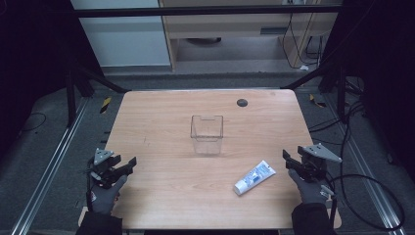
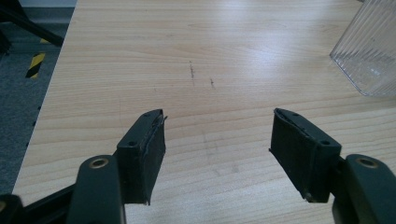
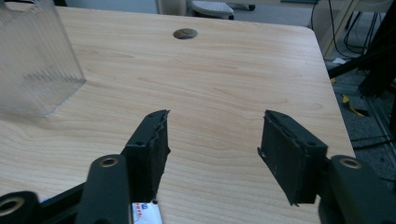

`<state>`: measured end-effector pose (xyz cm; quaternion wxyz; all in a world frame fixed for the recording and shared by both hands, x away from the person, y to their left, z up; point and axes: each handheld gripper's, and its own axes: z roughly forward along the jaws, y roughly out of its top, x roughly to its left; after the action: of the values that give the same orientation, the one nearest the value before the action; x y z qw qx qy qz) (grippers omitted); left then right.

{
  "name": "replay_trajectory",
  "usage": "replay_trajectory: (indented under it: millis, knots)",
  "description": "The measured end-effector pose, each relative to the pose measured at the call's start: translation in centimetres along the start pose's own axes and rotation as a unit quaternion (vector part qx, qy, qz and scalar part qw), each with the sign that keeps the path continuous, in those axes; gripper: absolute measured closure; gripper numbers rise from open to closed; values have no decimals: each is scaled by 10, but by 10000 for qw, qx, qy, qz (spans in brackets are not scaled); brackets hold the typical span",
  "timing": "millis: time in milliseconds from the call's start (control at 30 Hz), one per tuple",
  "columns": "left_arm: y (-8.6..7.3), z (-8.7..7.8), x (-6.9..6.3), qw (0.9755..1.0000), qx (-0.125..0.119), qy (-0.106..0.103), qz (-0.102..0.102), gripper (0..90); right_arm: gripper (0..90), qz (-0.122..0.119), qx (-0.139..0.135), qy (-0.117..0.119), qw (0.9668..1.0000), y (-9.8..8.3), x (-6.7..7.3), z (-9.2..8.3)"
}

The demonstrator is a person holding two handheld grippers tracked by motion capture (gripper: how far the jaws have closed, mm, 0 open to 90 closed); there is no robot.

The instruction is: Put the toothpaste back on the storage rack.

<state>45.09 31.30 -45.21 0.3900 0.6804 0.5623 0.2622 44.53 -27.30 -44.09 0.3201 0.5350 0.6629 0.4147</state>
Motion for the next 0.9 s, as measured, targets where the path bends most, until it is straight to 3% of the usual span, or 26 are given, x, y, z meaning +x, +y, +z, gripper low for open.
replay_trajectory:
  millis: [100,167,367,567,733,900]
  knots:
    - [-1,0,-2,10000,23,31,38,348,441,-62,-8,65,10000,2,3,-3]
    - [-2,0,-2,9999,62,58,66,348,485,-86,37,271,9996,4,9,-7]
    - [-3,4,-1,9997,159,97,123,348,577,-244,115,582,9979,9,24,-12]
    - [-5,8,-4,9996,219,86,182,348,726,-519,230,957,9938,14,49,-13]
    - [-6,10,-7,9992,287,72,265,347,844,-586,314,1192,9906,14,62,-10]
    - [-6,11,-8,9992,275,74,293,345,899,-695,387,1317,9881,14,72,-7]
